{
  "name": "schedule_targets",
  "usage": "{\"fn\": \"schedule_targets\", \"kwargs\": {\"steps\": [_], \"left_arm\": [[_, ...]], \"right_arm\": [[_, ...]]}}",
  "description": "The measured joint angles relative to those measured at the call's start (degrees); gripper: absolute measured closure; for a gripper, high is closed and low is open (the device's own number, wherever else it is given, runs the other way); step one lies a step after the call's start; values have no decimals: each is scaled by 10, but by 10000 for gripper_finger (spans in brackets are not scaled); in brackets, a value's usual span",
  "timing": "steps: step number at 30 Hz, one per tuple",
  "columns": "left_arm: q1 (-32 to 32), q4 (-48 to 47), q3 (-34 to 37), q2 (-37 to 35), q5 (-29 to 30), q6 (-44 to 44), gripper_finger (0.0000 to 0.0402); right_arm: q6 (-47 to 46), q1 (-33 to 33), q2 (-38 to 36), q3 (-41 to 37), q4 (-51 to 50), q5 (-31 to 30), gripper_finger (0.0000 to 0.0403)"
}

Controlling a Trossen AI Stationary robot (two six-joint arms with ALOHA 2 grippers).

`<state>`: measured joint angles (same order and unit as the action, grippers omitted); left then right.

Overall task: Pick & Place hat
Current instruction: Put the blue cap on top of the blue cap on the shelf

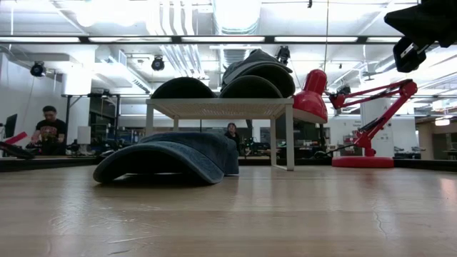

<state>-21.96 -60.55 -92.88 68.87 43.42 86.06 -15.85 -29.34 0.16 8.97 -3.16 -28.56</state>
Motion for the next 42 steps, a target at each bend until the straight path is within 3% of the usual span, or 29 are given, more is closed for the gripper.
{"fn": "schedule_targets", "kwargs": {"steps": [11, 20, 42], "left_arm": [[181, 10, -1, -27, -65, -78, 401], [291, 78, 2, 7, -121, -85, 401], [422, 95, 2, 87, -194, -38, 401]], "right_arm": [[-6, 0, 0, 0, 0, 0, 394], [-6, 0, 0, 0, 3, 0, 394], [-6, 0, 0, 0, 2, 0, 394]]}}
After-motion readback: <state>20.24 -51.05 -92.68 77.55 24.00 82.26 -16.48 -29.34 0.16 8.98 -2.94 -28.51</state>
